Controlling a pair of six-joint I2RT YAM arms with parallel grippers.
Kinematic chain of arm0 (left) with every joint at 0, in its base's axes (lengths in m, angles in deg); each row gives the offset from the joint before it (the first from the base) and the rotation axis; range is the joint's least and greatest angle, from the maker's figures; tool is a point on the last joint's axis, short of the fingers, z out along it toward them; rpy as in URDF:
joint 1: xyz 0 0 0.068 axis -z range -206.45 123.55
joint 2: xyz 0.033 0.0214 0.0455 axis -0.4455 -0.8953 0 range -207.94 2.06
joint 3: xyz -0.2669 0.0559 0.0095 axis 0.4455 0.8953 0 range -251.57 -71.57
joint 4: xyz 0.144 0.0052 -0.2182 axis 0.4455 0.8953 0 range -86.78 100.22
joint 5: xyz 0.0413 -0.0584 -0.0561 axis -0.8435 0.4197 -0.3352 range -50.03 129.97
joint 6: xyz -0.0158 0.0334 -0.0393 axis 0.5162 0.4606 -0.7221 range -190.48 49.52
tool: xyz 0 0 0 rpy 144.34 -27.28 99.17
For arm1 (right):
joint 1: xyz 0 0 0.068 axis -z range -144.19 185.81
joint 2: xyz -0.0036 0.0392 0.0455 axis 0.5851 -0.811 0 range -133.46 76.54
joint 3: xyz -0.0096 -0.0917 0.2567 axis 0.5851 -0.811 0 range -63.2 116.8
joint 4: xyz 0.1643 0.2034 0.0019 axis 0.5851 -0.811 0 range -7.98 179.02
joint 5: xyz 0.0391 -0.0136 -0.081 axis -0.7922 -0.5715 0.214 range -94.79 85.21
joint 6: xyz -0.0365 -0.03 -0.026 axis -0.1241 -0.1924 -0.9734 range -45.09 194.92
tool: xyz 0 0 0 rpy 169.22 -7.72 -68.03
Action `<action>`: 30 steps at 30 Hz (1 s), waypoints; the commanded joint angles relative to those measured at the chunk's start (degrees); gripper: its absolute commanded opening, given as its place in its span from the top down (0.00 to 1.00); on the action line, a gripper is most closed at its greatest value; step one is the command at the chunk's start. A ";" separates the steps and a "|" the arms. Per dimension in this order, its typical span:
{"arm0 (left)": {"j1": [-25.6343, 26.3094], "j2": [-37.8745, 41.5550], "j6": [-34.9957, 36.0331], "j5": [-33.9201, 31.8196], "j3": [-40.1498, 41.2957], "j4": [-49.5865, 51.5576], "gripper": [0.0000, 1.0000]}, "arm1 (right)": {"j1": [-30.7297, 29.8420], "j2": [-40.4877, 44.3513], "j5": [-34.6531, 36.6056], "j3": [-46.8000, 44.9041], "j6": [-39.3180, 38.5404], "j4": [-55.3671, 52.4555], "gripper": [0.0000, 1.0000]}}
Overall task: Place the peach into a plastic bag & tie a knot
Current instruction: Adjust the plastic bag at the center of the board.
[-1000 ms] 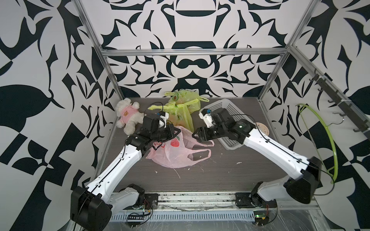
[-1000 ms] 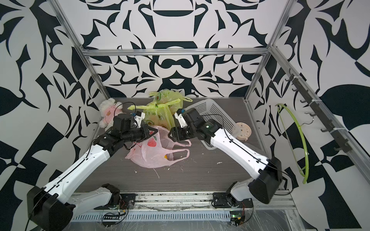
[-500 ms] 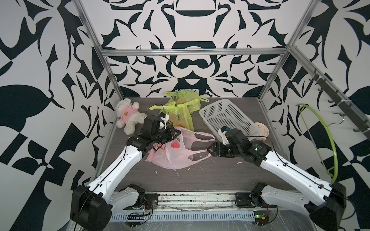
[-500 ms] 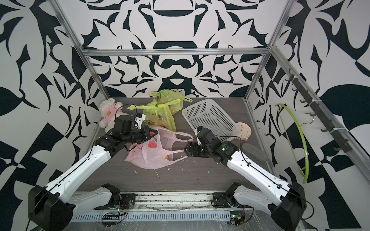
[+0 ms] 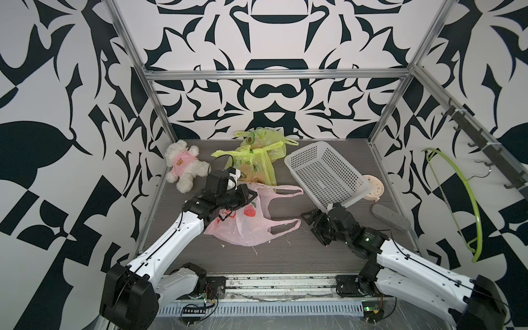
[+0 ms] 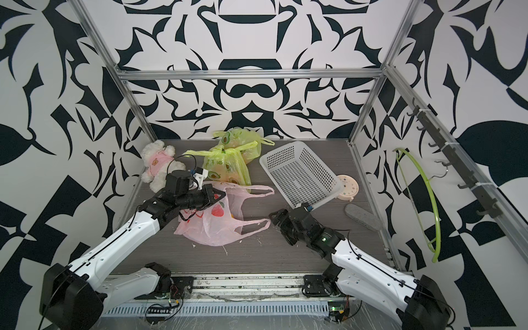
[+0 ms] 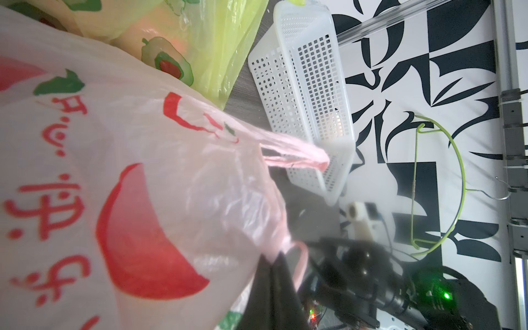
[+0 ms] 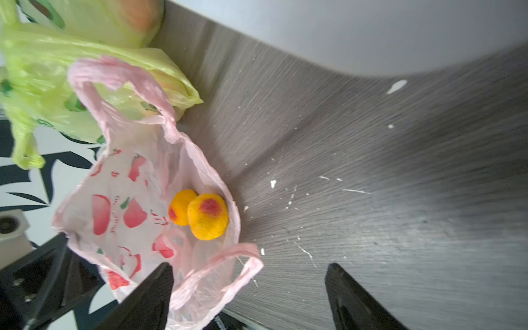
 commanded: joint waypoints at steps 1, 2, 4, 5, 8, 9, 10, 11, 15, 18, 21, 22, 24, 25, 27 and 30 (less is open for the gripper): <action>-0.12 1.11 -0.50 0.91 1.45 -2.20 1.00 | -0.72 -1.63 1.78 -0.98 5.13 5.63 0.15; -0.09 1.12 -0.54 0.99 1.61 -2.33 1.00 | -0.80 -2.80 1.45 -0.80 5.08 6.36 0.14; -0.14 1.14 -0.59 1.16 1.77 -2.44 1.00 | -1.09 -5.02 0.55 -0.67 5.19 9.23 0.14; -0.11 1.12 -0.64 1.18 1.85 -2.43 1.00 | -1.41 -6.22 0.28 -0.37 5.26 9.98 0.14; -0.07 1.10 -0.80 1.22 2.07 -2.73 1.00 | -2.58 -9.00 0.01 0.84 5.21 11.20 0.13; -0.08 1.10 -0.99 1.17 2.16 -2.93 1.00 | -3.13 -9.71 0.20 1.24 5.35 11.56 0.13; -0.14 1.18 -1.07 1.30 2.20 -3.04 1.00 | -3.62 -10.20 0.41 1.48 5.51 11.70 0.13; -0.09 1.20 -1.12 1.32 2.33 -3.13 1.00 | -4.24 -10.71 0.81 1.82 5.72 12.09 0.13; -0.09 1.45 -1.29 1.17 2.74 -3.21 1.00 | -6.61 -12.40 2.40 2.87 6.35 13.02 0.13; -0.05 1.54 -1.43 1.17 2.95 -3.22 1.00 | -7.94 -13.78 2.96 3.52 6.51 14.00 0.13; -0.05 1.79 -1.62 1.18 3.35 -3.13 1.00 | -8.63 -15.02 3.54 4.88 5.81 13.77 0.19; -0.05 1.81 -1.65 1.28 3.42 -3.05 1.00 | -8.77 -15.16 3.77 5.15 5.66 13.82 0.25; -0.05 1.98 -1.90 1.31 3.90 -3.03 1.00 | -8.82 -15.18 4.34 5.35 5.37 13.99 0.43; 0.03 2.25 -1.95 1.28 4.13 -3.00 1.00 | -8.78 -15.09 4.66 5.54 4.78 14.05 0.52; 0.15 2.71 -1.96 0.87 4.44 -2.29 1.00 | -8.81 -14.64 5.18 6.19 3.01 13.01 0.66; 0.13 3.52 0.05 -1.35 2.68 3.14 0.82 | -8.55 -13.58 4.92 7.69 0.00 10.94 0.84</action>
